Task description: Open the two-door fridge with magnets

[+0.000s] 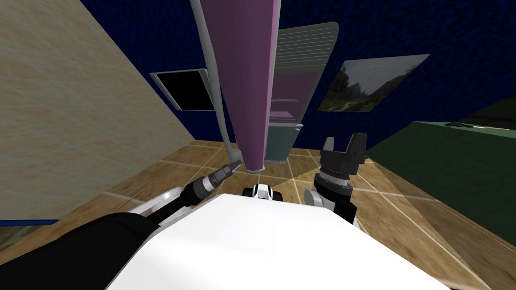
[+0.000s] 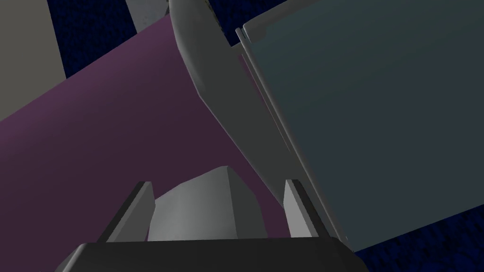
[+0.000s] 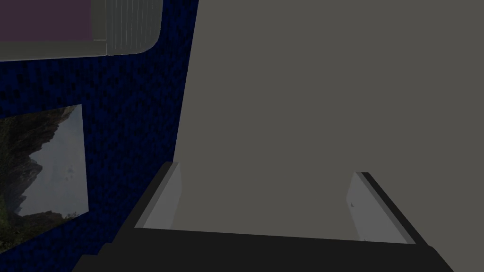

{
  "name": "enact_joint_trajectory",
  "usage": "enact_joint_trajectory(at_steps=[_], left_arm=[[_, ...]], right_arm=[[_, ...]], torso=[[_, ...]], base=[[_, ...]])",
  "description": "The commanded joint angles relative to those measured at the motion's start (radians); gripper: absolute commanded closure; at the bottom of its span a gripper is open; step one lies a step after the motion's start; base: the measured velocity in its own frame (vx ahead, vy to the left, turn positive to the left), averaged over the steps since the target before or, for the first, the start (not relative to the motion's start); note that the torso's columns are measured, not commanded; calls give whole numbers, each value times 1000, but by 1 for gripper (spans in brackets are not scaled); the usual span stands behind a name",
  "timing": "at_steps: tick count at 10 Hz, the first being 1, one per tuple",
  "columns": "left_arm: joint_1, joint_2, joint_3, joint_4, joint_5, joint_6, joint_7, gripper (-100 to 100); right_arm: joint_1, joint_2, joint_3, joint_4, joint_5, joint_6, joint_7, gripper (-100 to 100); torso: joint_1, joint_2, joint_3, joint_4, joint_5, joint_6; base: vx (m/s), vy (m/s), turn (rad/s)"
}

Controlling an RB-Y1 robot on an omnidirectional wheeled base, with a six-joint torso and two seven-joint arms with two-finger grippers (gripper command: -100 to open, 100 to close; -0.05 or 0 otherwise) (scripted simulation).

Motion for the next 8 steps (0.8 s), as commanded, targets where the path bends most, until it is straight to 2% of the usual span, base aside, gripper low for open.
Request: enact_joint_trajectory(at_steps=[1, 5, 6, 7, 8], left_arm=[[16, 49, 71, -18, 38, -9, 33, -100], [38, 135, 183, -44, 102, -28, 89, -100], [38, 135, 185, -44, 102, -28, 89, -100], [43, 156, 214, -50, 118, -33, 103, -100], [43, 156, 214, -50, 118, -33, 103, -100]], right_arm=[[0, 0, 0, 0, 0, 0, 0, 0], [0, 0, 0, 0, 0, 0, 0, 0], [0, 0, 0, 0, 0, 0, 0, 0], [0, 0, 0, 0, 0, 0, 0, 0], [0, 0, 0, 0, 0, 0, 0, 0]], torso=[[-8, 2, 2, -1, -2, 1], [12, 13, 8, 4, 3, 0], [12, 13, 6, 5, 2, 0], [9, 13, 5, 6, 0, 0], [5, 13, 4, 7, -2, 0]], base=[[26, -90, 144], [35, -61, 133], [3, -13, 24], [1, -7, 83], [-2, -5, 51]])
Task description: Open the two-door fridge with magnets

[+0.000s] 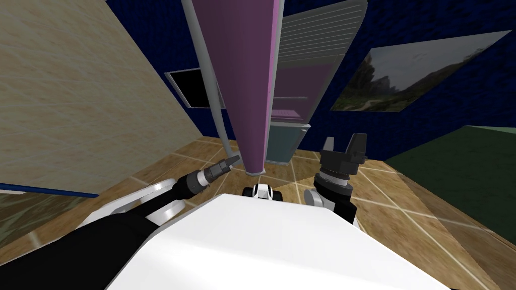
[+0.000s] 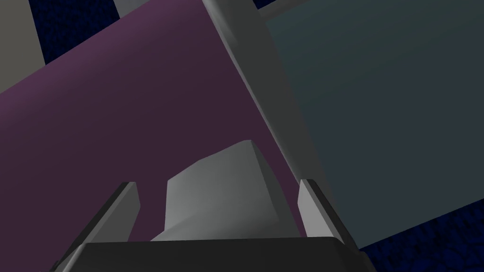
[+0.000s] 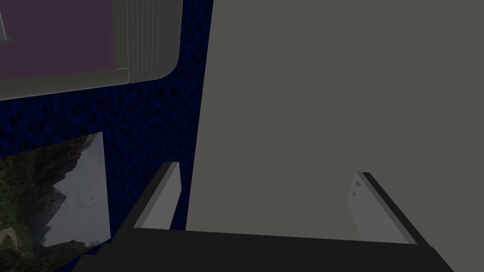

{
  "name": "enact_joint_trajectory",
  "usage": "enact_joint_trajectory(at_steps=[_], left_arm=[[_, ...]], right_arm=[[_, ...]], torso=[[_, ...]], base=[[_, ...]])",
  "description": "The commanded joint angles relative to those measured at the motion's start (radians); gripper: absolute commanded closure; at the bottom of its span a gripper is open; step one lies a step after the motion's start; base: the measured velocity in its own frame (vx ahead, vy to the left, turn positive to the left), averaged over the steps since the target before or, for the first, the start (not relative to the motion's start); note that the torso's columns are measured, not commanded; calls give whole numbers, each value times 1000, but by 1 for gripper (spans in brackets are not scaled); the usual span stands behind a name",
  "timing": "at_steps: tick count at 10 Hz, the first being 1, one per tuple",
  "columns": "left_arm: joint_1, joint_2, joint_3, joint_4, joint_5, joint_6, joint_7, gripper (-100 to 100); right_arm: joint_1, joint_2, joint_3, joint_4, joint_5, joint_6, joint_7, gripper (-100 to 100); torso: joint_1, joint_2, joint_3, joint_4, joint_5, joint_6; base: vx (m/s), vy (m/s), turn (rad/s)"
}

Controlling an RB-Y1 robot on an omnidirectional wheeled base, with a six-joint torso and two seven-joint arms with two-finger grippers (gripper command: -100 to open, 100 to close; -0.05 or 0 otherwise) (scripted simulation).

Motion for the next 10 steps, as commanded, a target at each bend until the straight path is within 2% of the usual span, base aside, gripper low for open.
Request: enact_joint_trajectory(at_steps=[1, 2, 3, 4, 5, 10], left_arm=[[7, 30, 61, -16, 31, -20, 27, -100], [12, 51, 86, -22, 46, -25, 41, -100], [12, 51, 90, -22, 46, -25, 41, -100], [17, 63, 68, 5, 42, -10, 40, -100], [15, 65, 63, 8, 41, -6, 40, 0], [20, 67, 57, 10, 40, -6, 40, 0]], right_arm=[[0, 0, 0, 0, 0, 0, 0, 0], [0, 0, 0, 0, 0, 0, 0, 0], [0, 0, 0, 0, 0, 0, 0, 0], [0, 0, 0, 0, 0, 0, 0, 0], [0, 0, 0, 0, 0, 0, 0, 0], [0, 0, 0, 0, 0, 0, 0, 0]], torso=[[-3, 0, -1, 1, -2, 1], [-6, 1, -2, 2, -3, 0], [-8, 2, -3, 5, -6, 0], [-9, 0, -5, 6, -7, 3], [-7, 0, -1, 1, -3, 1], [1, 2, 7, -4, 4, -1]], base=[[1, -15, 86], [10, -33, 142], [-1, -27, 71], [-11, -7, 3], [-10, -2, -2], [-1, -1, -1]])
